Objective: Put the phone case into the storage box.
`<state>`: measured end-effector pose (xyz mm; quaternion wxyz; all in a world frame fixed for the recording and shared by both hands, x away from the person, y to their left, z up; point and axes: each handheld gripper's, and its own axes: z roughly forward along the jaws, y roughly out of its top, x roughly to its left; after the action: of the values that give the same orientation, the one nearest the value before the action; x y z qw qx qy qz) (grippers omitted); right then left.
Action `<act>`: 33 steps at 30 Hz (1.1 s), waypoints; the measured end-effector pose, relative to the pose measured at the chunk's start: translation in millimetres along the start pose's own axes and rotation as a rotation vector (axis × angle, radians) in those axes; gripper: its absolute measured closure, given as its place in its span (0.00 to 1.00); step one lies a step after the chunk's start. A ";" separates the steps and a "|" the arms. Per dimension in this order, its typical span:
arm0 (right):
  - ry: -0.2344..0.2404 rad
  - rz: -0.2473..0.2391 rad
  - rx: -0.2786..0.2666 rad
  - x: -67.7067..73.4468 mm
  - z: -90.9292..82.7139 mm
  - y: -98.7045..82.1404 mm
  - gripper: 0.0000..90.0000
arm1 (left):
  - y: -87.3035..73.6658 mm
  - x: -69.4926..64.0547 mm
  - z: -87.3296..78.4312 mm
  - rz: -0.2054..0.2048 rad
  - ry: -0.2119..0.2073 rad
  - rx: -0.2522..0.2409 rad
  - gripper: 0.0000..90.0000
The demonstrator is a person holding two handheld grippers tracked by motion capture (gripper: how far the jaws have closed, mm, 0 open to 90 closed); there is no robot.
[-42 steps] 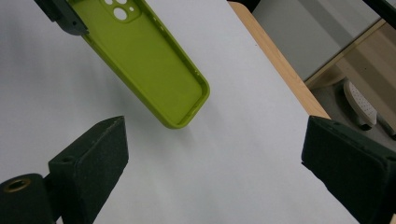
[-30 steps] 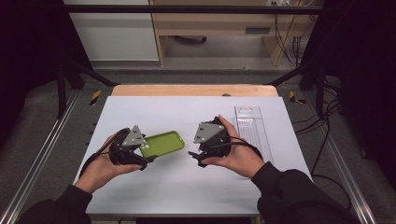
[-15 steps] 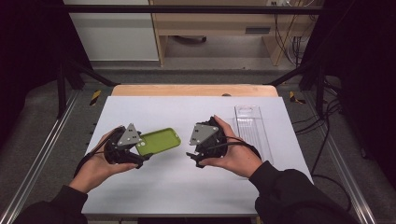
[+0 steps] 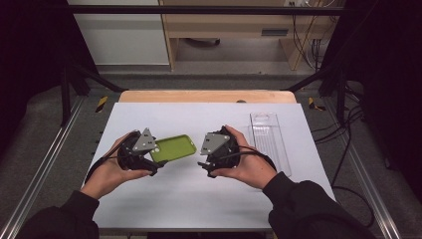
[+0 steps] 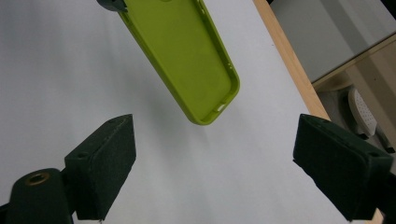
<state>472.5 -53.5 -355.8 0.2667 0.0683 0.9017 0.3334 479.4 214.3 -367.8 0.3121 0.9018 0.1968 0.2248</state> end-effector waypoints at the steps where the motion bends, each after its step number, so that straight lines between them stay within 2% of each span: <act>1: 0.003 -0.004 0.002 0.7 1.4 0.4 0.15 | 1.0 -1.0 2.3 0.001 -0.005 0.001 0.18; 9: 0.047 -0.027 0.005 8.5 11.8 3.6 0.20 | 4.0 -5.0 4.5 0.005 -0.013 0.002 0.18; 11: 0.061 -0.040 0.006 10.9 13.6 4.5 0.28 | 4.2 -6.9 4.5 0.007 -0.015 0.003 0.18; 15: 0.076 -0.064 -0.008 14.0 15.5 6.7 0.35 | 4.5 -10.5 3.6 0.025 -0.029 0.009 0.18; 23: 0.117 -0.106 -0.002 20.6 22.4 9.4 0.51 | 6.9 -11.0 6.5 0.026 -0.042 0.001 0.18; 26: 0.122 -0.118 -0.003 21.6 28.6 10.3 0.55 | 7.8 -11.7 7.0 0.026 -0.047 -0.002 0.18; 33: 0.166 -0.152 -0.009 26.5 40.0 15.8 0.63 | 14.0 -16.2 6.0 0.041 -0.069 -0.015 0.18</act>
<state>470.2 -10.8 -382.7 0.2160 -0.0294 0.9217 0.3208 472.2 193.3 -367.5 0.3208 0.9105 0.1656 0.2017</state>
